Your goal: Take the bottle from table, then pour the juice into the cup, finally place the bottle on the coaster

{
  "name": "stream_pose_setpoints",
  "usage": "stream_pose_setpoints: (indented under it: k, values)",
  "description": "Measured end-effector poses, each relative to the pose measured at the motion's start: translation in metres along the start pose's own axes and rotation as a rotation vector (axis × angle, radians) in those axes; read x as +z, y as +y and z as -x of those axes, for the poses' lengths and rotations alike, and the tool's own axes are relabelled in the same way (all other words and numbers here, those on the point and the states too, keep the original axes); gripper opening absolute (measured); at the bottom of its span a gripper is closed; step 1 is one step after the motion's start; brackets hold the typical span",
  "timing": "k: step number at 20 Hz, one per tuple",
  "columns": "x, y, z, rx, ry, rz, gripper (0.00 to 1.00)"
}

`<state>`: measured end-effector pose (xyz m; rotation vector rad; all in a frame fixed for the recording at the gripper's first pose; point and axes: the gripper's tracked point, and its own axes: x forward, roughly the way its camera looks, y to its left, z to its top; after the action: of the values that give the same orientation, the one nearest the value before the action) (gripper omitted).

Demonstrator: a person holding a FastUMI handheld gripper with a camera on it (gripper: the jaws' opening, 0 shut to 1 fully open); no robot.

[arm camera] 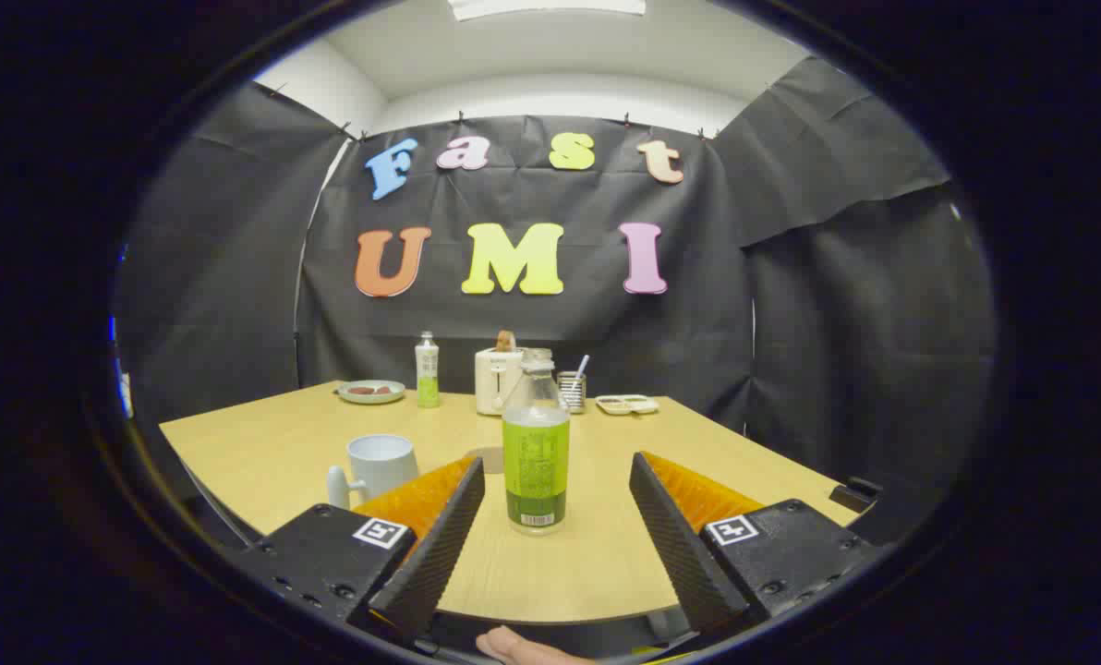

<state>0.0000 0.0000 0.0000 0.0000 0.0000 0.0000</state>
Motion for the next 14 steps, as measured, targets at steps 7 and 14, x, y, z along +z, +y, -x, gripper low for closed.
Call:
stream_pose_setpoints:
  k: [7,14]
  values:
    - [-0.0049,0.0045,-0.003,0.003,0.013,0.009,1.0]
    - [-0.001,0.0028,-0.0076,0.016,-0.02,-0.009,1.0]
